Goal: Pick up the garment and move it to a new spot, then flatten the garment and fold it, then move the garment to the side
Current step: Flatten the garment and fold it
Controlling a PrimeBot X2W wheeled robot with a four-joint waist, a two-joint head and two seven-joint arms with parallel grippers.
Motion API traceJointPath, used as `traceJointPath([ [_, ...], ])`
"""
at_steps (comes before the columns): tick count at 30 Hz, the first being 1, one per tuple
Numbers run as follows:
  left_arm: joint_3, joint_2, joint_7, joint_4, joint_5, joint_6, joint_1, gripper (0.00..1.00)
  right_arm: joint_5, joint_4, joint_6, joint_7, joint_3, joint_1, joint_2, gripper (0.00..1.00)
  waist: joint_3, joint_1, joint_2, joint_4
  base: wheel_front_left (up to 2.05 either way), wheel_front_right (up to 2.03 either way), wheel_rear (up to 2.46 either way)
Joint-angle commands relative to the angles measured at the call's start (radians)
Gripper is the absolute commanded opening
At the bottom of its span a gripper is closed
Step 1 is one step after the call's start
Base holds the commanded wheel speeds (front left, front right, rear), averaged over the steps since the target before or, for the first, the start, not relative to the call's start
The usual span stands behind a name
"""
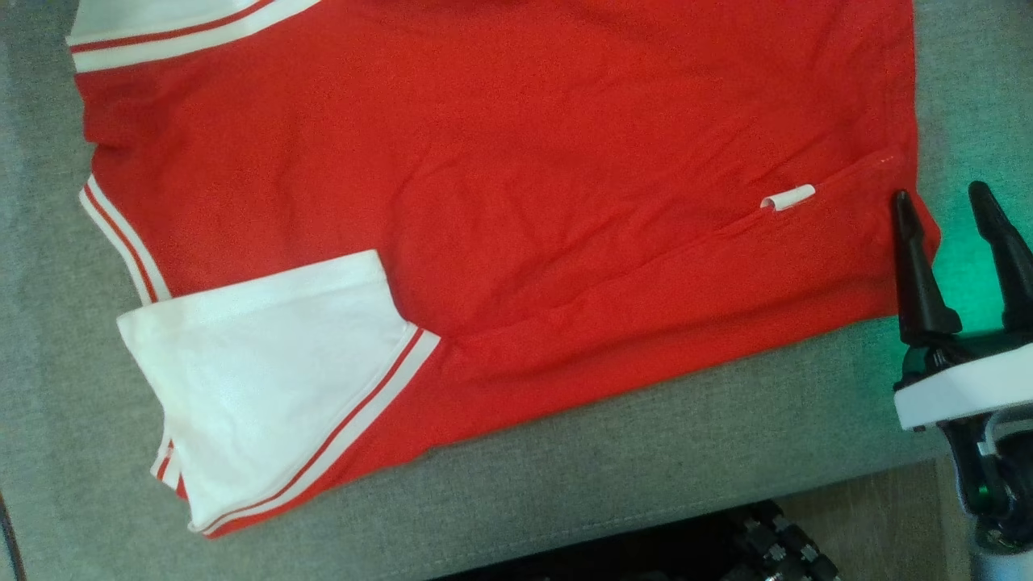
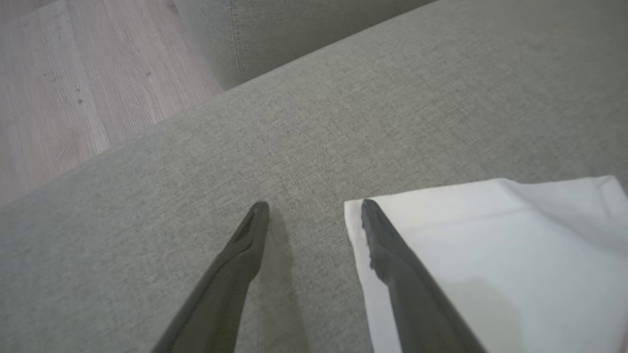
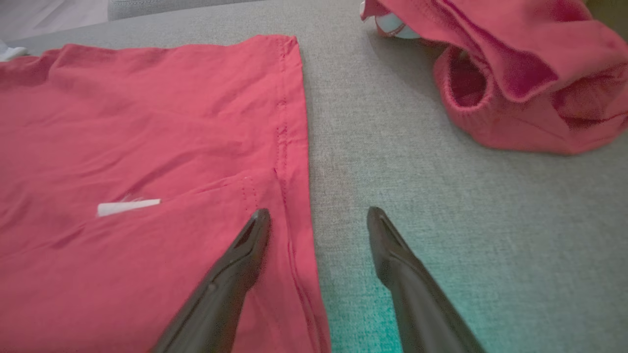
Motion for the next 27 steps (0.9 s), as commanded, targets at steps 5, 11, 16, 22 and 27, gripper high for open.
traceJointPath([
  [5,-0.005,0.047,-0.003,-0.023,-0.039,0.000,-0.078,1.00,-0.003,-0.030,0.007,-0.007,0.009,0.005,-0.008,1.00,0.006,0.0000,0.0000,0.003,0.00,0.00,0.00],
  [11,-0.047,0.063,0.010,-0.025,-0.061,0.000,-0.091,1.00,-0.004,-0.033,0.007,-0.005,0.013,-0.003,-0.007,1.00,0.010,0.0000,0.0000,0.001,0.00,0.00,0.00],
  [16,-0.072,0.072,0.032,-0.019,-0.076,0.000,-0.089,0.93,-0.002,-0.038,0.007,-0.003,0.017,-0.011,-0.007,1.00,0.014,0.0000,0.0000,-0.005,0.00,0.00,0.00],
  [22,-0.092,0.081,0.090,-0.040,-0.153,0.000,-0.073,0.00,-0.002,-0.037,0.007,-0.002,0.012,-0.011,-0.007,1.00,0.014,0.0000,0.0000,-0.011,0.00,0.00,0.00],
  [27,-0.104,0.092,0.051,-0.077,-0.177,0.000,-0.073,0.00,-0.007,-0.046,0.007,0.007,0.007,-0.024,-0.009,1.00,0.003,0.0000,0.0000,-0.003,0.00,0.00,0.00],
])
